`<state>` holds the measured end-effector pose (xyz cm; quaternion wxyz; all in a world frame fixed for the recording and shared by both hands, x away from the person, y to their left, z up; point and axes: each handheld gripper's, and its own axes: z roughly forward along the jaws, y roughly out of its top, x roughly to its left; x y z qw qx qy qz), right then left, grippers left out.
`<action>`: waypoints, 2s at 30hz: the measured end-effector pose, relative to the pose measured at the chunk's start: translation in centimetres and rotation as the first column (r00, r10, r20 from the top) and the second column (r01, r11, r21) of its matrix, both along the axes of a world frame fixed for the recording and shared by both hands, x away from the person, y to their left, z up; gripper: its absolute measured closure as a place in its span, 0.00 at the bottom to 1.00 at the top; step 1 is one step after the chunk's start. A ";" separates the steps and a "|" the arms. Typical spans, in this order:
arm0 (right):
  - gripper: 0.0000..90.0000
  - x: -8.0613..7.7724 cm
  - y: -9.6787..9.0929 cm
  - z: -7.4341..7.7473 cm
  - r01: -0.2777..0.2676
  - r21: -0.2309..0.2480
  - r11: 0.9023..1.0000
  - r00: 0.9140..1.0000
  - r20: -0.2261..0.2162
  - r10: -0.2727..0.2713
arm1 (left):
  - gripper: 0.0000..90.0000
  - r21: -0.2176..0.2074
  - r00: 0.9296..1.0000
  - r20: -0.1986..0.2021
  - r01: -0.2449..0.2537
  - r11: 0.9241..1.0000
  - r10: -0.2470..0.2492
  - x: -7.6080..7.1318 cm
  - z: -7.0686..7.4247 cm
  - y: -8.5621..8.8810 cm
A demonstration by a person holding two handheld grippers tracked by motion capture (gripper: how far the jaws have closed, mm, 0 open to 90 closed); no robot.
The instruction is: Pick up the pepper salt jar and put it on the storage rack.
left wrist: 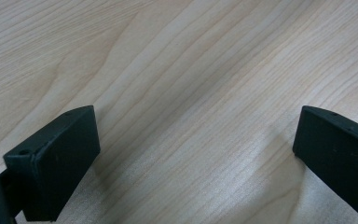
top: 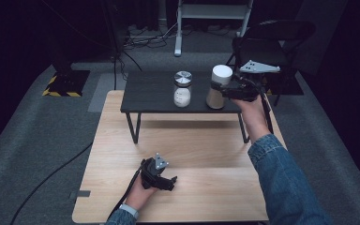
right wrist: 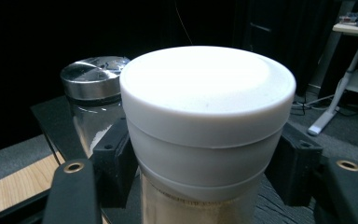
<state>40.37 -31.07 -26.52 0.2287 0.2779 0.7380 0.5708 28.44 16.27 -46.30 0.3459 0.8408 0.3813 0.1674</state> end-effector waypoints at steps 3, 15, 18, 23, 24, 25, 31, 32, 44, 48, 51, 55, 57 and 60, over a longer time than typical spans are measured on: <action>0.31 0.0 -0.1 0.0 -0.013 -0.008 1.000 1.000 0.016 0.013 | 0.00 -0.003 1.000 0.000 -0.002 1.000 0.002 0.0 0.0 0.0; 0.10 -2.7 -0.8 0.7 0.004 -0.039 0.999 0.999 0.038 -0.003 | 0.00 -0.003 1.000 0.001 -0.002 1.000 0.002 0.0 0.0 0.0; 0.10 -3.6 -1.2 0.5 0.003 -0.057 0.998 0.999 0.039 0.000 | 0.00 -0.003 1.000 0.001 -0.002 1.000 0.002 0.0 0.0 0.0; 0.10 -5.0 -2.1 -0.9 -0.020 -0.079 0.997 0.999 0.026 0.022 | 0.00 -0.003 1.000 0.000 -0.002 1.000 0.002 0.0 0.0 0.0; 0.10 -5.3 -2.3 -1.3 -0.023 -0.076 0.997 1.000 0.020 0.024 | 0.00 -0.003 1.000 0.006 0.001 1.000 -0.001 0.0 -0.1 0.0; 0.10 -5.6 -2.5 -1.8 -0.026 -0.074 0.997 1.000 0.013 0.027 | 0.00 0.000 1.000 0.002 0.002 1.000 -0.002 0.0 0.0 0.0; 0.10 -7.5 -3.0 -4.4 -0.036 -0.097 0.995 0.999 0.005 0.037 | 0.00 0.003 1.000 -0.004 0.000 1.000 0.000 0.1 0.1 -0.1; 0.10 -7.7 -3.0 -4.9 -0.040 -0.102 0.994 0.999 0.003 0.040 | 0.00 0.003 1.000 0.002 0.004 1.000 -0.004 0.1 0.0 -0.1; 0.10 -10.0 -2.3 -11.0 -0.062 -0.168 0.984 0.996 -0.074 0.051 | 0.00 0.003 1.000 0.003 0.002 1.000 -0.002 0.1 0.0 -0.1; 0.10 -10.4 -2.2 -13.2 -0.062 -0.178 0.982 0.993 -0.113 0.042 | 0.00 0.002 1.000 0.003 0.002 1.000 -0.002 0.1 0.0 -0.1; 0.09 -10.5 -2.0 -14.4 -0.054 -0.190 0.980 0.990 -0.136 0.028 | 0.00 0.002 1.000 0.003 0.002 1.000 -0.002 0.1 0.0 -0.1; 0.09 -10.8 -1.7 -15.5 -0.045 -0.223 0.974 0.988 -0.153 0.011 | 0.00 0.002 1.000 0.003 0.001 1.000 -0.001 0.1 0.0 -0.1; 0.08 -10.7 -1.8 -16.2 -0.050 -0.226 0.973 0.985 -0.174 0.010 | 0.00 0.002 1.000 0.003 0.002 1.000 -0.002 0.1 0.0 -0.1; 0.07 -10.4 -1.8 -17.1 -0.050 -0.229 0.972 0.975 -0.222 -0.002 | 0.00 0.002 1.000 0.003 0.001 1.000 -0.001 0.1 0.0 -0.1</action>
